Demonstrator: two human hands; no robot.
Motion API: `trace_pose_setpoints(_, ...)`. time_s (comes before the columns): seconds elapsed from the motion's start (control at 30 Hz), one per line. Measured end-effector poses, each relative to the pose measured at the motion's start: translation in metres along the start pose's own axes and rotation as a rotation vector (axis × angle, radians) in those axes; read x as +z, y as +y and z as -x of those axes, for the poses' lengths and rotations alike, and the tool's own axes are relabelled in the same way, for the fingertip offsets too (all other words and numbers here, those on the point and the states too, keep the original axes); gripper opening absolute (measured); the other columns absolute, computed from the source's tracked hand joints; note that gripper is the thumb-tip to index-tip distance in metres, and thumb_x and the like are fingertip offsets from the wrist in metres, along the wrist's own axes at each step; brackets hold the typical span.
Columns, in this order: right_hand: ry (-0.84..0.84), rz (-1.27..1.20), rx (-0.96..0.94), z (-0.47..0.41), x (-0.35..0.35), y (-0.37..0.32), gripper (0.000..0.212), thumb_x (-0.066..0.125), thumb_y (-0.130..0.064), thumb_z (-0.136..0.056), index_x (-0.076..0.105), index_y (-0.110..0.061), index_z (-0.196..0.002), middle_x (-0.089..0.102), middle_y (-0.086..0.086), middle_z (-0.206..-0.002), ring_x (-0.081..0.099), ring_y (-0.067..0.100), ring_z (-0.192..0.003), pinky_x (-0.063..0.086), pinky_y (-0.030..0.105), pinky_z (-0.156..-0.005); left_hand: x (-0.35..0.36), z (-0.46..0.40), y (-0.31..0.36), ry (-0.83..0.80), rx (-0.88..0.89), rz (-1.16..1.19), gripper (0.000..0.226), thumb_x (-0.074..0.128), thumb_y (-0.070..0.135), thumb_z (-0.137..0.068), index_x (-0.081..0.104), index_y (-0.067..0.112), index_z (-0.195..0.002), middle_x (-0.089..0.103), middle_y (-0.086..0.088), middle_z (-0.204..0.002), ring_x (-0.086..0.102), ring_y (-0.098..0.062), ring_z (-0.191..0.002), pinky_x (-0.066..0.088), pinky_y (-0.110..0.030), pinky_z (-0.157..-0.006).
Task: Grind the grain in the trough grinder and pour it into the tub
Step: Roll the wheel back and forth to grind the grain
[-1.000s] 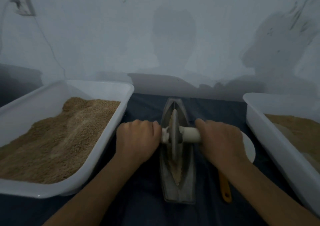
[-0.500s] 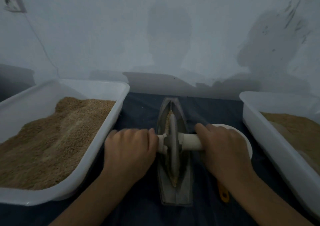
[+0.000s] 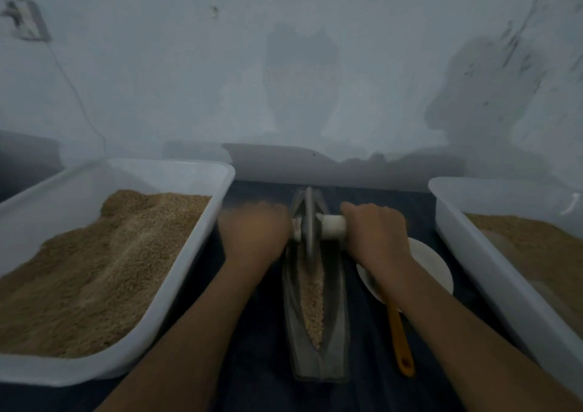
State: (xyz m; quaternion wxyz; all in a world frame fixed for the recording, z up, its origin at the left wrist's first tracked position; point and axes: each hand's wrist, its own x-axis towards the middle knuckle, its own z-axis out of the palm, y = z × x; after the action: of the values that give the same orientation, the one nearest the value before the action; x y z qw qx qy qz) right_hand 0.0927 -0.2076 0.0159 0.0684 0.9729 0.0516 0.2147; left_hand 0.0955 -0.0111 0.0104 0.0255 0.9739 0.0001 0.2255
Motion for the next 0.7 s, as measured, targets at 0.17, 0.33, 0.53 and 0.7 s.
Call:
trace_pose_setpoints(0.17,0.241,-0.048,-0.134,0.076,-0.011,0.002,0.046,0.085,-0.016,-0.058,0.05,-0.023,-0.086,0.053,-0.001,-0.068,0.048,0.023,-0.055,0.031,0.032,-0.055,-0.017,0.074,-0.023,0.106,0.261,-0.059,0.031,0.039,0.018,-0.1,0.043,0.023,-0.069,0.045,0.004,-0.058,0.042,-0.021,-0.049,0.036,-0.034,-0.057)
trace_pose_setpoints(0.33,0.26,-0.025,-0.168,0.067,-0.009,0.002,0.045,0.088,-0.018,-0.055,0.053,-0.021,-0.083,0.053,0.0,-0.063,0.047,0.021,-0.05,0.029,0.028,-0.051,-0.019,0.072,-0.018,-0.03,0.131,0.112,0.037,0.016,0.023,-0.101,0.041,0.025,-0.072,0.04,0.005,-0.061,0.037,-0.02,-0.051,0.031,-0.031,-0.056)
trace_pose_setpoints(0.53,-0.127,-0.052,0.005,-0.02,0.007,0.008,0.029,0.073,-0.041,-0.082,0.054,-0.028,-0.1,0.065,0.001,-0.092,0.054,0.023,-0.074,0.042,0.034,-0.064,-0.004,-0.012,0.012,0.016,-0.1,0.128,0.043,0.005,0.024,-0.09,0.046,0.021,-0.079,0.053,0.002,-0.08,0.039,-0.017,-0.064,0.043,-0.036,-0.08)
trace_pose_setpoints(0.7,-0.074,-0.039,-0.027,0.013,0.001,0.008,0.028,0.072,-0.033,-0.087,0.049,-0.027,-0.102,0.064,-0.003,-0.09,0.062,0.02,-0.076,0.053,0.036,-0.065,-0.014,0.013,0.008,0.025,0.009,0.056,0.048,0.002,0.028,-0.093,0.043,0.022,-0.068,0.043,0.005,-0.066,0.035,-0.017,-0.055,0.039,-0.036,-0.073)
